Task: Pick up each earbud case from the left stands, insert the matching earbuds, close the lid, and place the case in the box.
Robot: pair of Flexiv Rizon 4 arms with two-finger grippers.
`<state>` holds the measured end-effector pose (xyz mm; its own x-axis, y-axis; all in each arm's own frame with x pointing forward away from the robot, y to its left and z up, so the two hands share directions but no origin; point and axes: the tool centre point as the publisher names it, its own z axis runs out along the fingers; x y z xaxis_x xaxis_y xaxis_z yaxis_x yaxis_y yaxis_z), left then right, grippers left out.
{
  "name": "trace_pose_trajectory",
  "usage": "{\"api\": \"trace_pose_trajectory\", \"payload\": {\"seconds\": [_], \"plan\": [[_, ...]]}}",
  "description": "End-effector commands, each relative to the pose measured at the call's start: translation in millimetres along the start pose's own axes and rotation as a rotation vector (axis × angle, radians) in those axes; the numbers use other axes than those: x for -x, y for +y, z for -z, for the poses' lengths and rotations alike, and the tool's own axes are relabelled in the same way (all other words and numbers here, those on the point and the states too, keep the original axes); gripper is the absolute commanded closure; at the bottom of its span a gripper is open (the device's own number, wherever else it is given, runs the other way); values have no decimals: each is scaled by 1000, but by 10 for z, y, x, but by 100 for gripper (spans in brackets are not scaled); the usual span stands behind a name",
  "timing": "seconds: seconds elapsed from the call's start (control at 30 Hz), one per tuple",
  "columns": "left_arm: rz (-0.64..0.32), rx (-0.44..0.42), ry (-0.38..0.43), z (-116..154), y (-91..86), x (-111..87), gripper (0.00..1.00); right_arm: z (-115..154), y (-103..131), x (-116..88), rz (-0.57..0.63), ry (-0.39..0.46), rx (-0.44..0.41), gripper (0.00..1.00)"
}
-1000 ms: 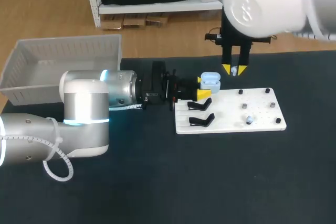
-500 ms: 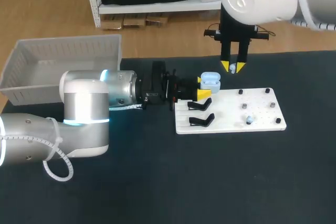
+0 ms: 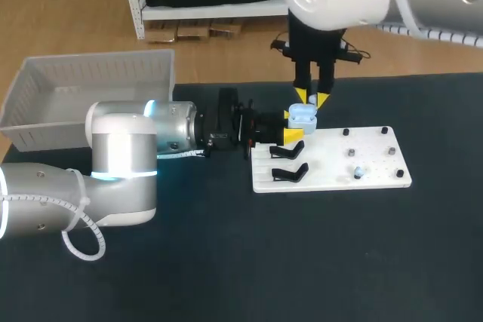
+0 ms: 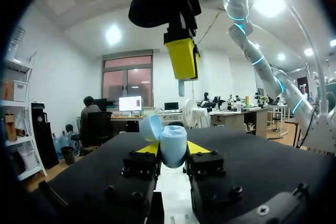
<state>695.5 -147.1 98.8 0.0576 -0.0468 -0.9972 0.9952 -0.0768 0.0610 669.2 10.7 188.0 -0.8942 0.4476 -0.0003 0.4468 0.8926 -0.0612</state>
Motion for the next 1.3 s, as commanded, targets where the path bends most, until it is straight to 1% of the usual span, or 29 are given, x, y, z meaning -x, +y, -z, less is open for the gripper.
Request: {"api": "trace_pose_trajectory", "payload": {"seconds": [0.03, 0.27, 0.43, 0.7, 1.3], "plan": [[-4, 2, -5, 4, -3, -15, 100, -25, 54, 49, -12, 27, -13, 100], [-4, 2, -5, 4, -3, -15, 100, -150, 62, 42, -22, 45, -18, 100], [-4, 2, -5, 4, -3, -15, 100, -173, 68, 20, -25, 48, -10, 100], [-4, 2, -5, 4, -3, -15, 100, -211, 63, 51, -34, 40, 11, 100], [-4, 2, -5, 4, -3, -15, 100, -301, 94, 97, -41, 52, 13, 100]]}}
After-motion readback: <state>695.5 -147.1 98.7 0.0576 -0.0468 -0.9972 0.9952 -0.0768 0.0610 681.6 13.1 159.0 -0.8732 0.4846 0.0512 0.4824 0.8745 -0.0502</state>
